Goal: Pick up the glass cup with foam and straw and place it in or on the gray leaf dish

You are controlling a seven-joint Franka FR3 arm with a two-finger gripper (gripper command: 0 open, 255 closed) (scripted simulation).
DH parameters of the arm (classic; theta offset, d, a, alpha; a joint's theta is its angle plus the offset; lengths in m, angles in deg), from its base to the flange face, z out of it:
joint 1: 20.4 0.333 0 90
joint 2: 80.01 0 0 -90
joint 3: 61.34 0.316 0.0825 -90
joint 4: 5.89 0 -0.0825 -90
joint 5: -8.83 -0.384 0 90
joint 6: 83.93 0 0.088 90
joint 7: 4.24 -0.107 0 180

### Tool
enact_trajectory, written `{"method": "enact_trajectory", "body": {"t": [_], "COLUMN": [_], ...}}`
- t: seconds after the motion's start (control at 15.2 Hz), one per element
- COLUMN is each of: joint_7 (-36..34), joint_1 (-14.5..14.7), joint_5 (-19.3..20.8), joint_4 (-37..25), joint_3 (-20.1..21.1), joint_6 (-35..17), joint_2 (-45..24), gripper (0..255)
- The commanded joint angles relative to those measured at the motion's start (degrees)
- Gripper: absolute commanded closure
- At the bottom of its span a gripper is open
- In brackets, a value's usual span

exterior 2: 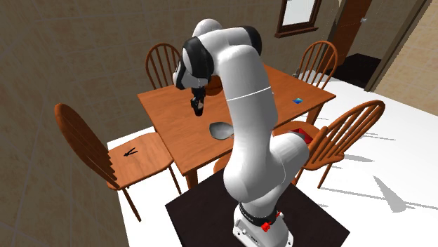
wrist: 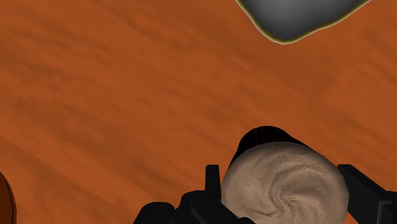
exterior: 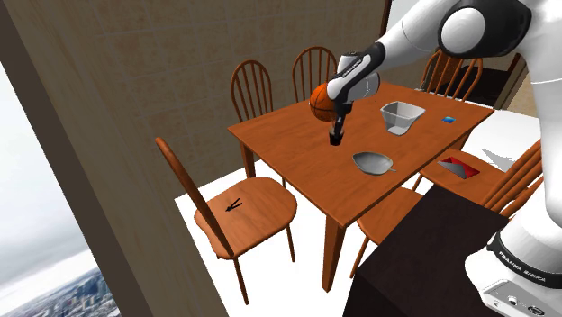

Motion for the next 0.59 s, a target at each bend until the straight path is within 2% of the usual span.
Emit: {"method": "enact_trajectory", "body": {"t": [0.0, 0.26, 0.53], "joint_7": [0.0, -0.3, 1.8], "joint_1": [0.0, 0.3, -0.1], "joint_5": [0.3, 0.7, 1.3], "joint_4": [-0.3, -0.5, 11.1], "joint_3": [-0.2, -0.6, -1.6], "joint_6": [1.2, 3.0, -1.4], "joint_2": [0.9, 2.5, 9.8], "gripper": [255, 255, 255]}}
